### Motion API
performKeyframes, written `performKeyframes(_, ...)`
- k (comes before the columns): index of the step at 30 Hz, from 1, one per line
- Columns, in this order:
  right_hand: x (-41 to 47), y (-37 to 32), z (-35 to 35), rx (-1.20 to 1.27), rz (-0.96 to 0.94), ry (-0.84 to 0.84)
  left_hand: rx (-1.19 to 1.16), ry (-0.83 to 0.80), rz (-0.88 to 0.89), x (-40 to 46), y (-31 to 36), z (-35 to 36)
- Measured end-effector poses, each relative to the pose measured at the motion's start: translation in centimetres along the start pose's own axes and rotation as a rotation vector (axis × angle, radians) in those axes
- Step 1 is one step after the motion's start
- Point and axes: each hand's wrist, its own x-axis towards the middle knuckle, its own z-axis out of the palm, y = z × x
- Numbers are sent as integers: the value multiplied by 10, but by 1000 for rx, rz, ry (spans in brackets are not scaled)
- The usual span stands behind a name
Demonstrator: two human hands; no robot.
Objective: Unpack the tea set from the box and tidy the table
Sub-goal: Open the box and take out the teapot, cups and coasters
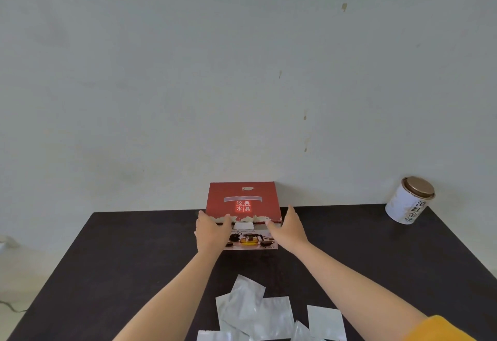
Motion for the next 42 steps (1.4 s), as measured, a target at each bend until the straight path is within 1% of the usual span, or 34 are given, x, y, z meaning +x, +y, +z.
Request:
performKeyframes(2, 0, -1, 2, 78, 40, -114, -39, 3, -27, -5, 5, 0)
performKeyframes(3, -1, 0, 3, 94, 39, -144, -50, 0, -34, -6, 6, -1)
performKeyframes(8, -26, 12, 6, 187, -6, -156, -45, -6, -27, -29, 8, -17)
performKeyframes(13, -69, 27, 3, 232, -50, -192, -86, -9, 46, -77, -10, -36)
performKeyframes(18, -108, 39, 5, 245, -95, -173, -94, 3, 79, -117, -21, -50)
performKeyframes(24, -122, 38, 3, 229, -132, -178, -133, -58, 91, -121, -25, -61)
performKeyframes(30, -110, 5, -13, 286, -264, -76, -231, -30, 183, -102, -3, -72)
performKeyframes(33, -91, -15, -19, 294, -312, -39, -299, -58, 233, -87, 13, -72)
performKeyframes(35, -75, -25, -18, 281, -346, -14, -318, -94, 291, -75, 23, -69)
performKeyframes(38, -48, -32, -11, 210, -384, -4, -205, -151, 377, -52, 26, -59)
performKeyframes(40, -32, -31, -4, 71, -375, 5, -81, -196, 378, -38, 22, -50)
performKeyframes(42, -20, -25, 2, -127, -375, -1, 54, -229, 381, -26, 17, -42)
